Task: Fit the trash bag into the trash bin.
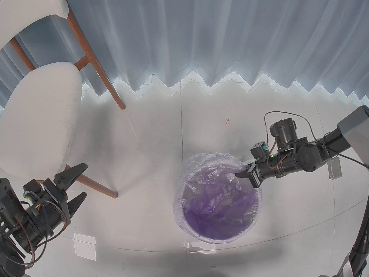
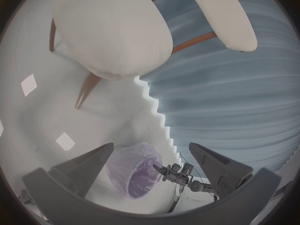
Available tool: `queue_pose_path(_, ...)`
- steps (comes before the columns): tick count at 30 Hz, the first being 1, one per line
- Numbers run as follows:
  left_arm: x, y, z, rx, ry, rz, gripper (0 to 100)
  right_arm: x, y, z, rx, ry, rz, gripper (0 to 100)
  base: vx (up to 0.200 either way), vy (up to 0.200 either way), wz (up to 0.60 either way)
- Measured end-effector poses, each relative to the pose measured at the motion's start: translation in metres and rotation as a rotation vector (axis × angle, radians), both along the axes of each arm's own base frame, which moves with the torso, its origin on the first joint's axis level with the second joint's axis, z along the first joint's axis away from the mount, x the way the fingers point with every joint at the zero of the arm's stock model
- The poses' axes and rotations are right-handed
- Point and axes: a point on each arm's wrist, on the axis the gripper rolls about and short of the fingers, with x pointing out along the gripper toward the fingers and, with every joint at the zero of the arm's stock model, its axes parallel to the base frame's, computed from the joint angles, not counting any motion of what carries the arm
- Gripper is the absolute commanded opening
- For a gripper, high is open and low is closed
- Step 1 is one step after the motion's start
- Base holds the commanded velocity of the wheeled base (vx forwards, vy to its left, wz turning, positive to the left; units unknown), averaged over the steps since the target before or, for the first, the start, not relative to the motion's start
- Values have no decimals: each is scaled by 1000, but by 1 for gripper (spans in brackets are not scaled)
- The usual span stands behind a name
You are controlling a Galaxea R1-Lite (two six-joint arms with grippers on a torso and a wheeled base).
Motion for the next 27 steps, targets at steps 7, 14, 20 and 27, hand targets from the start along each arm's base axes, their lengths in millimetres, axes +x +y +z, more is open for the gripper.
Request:
queue_pose_path(7, -23, 13, 4, -4, 31, 55, 100, 33, 17, -17, -35, -52, 57, 0, 0, 0, 0)
queue_pose_path(14, -32, 19, 10, -11, -13, 90, 100, 62, 32, -33, -34, -89, 85, 0, 0, 0, 0)
queue_pose_path(20, -35, 22, 12, -11, -31, 105, 100, 78, 37, -47, -30, -103, 91, 0, 0, 0, 0)
queue_pose_path(27, -36, 23, 12, -10, -34, 121, 100, 88, 41, -52, 5, -114, 90, 100, 0, 0, 0)
